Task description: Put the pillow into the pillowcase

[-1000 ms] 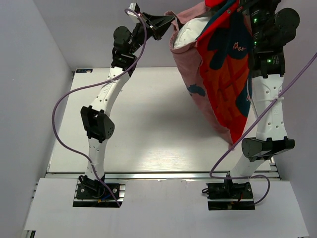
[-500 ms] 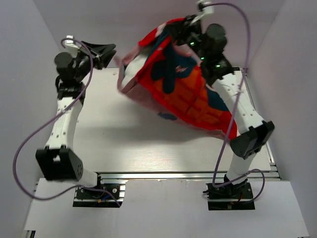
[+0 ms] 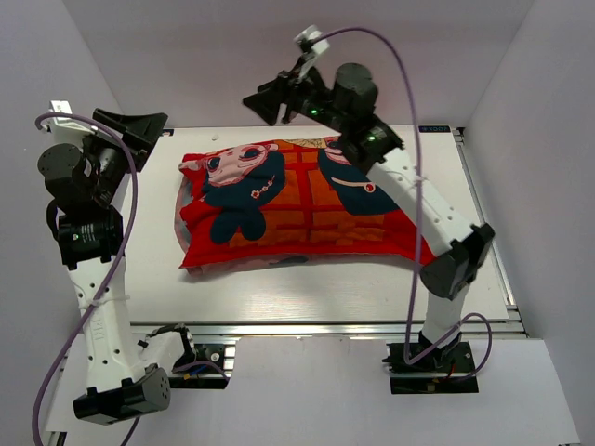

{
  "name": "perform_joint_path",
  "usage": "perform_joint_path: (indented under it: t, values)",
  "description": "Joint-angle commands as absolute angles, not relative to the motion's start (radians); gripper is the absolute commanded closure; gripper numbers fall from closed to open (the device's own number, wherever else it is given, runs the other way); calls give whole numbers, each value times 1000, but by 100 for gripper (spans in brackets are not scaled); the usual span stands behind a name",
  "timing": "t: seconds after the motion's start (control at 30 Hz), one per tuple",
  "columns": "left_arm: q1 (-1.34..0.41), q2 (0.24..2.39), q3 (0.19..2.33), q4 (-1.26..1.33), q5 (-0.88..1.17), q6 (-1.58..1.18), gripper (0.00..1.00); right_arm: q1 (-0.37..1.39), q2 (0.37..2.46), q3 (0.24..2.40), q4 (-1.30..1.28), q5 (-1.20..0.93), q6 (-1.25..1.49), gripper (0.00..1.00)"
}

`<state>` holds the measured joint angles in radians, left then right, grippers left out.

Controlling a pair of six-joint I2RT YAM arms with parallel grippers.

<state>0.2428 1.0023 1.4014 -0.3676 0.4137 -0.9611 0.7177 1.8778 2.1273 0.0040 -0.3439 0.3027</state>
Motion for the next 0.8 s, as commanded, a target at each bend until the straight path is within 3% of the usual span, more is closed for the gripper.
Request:
perform_joint_path:
  t: [0.0, 0.07, 0.1, 0.13, 0.2, 0.27, 0.3, 0.4, 0.47, 0.57, 0.77]
  values:
    - [242, 1019, 1346, -393, 477, -894, 28, 663, 1727, 2065, -35, -365, 189, 41]
    - [241, 1023, 1289, -327, 564, -914, 50, 631, 1651, 1916, -57, -406, 108, 50]
    - [238, 1014, 1226, -309, 578, -917, 56, 612, 1626, 1870, -75, -417, 71, 59]
    - [232, 1006, 1197, -286, 584, -919, 59, 603, 1580, 1796, -134, -417, 34, 62]
    - [190, 980, 1129, -275, 577, -888, 53, 577, 1502, 1728, -204, -416, -76, 59]
    - [103, 966, 1108, -290, 533, -826, 38, 543, 1447, 1611, -277, -407, -139, 52]
    - [66, 962, 1104, -296, 508, -799, 21, 534, 1421, 1574, -299, -387, -149, 44]
    - [-112, 966, 1108, -325, 413, -710, 9, 502, 1339, 1482, -399, -319, -163, 32]
    - [-203, 976, 1104, -345, 379, -674, 7, 491, 1292, 1460, -460, -279, -164, 28]
    - [-303, 956, 1078, -354, 310, -644, 2, 473, 1235, 1425, -508, -224, -158, 11]
    - [-386, 882, 1046, -390, 204, -607, 2, 468, 1166, 1390, -567, -121, -156, 11]
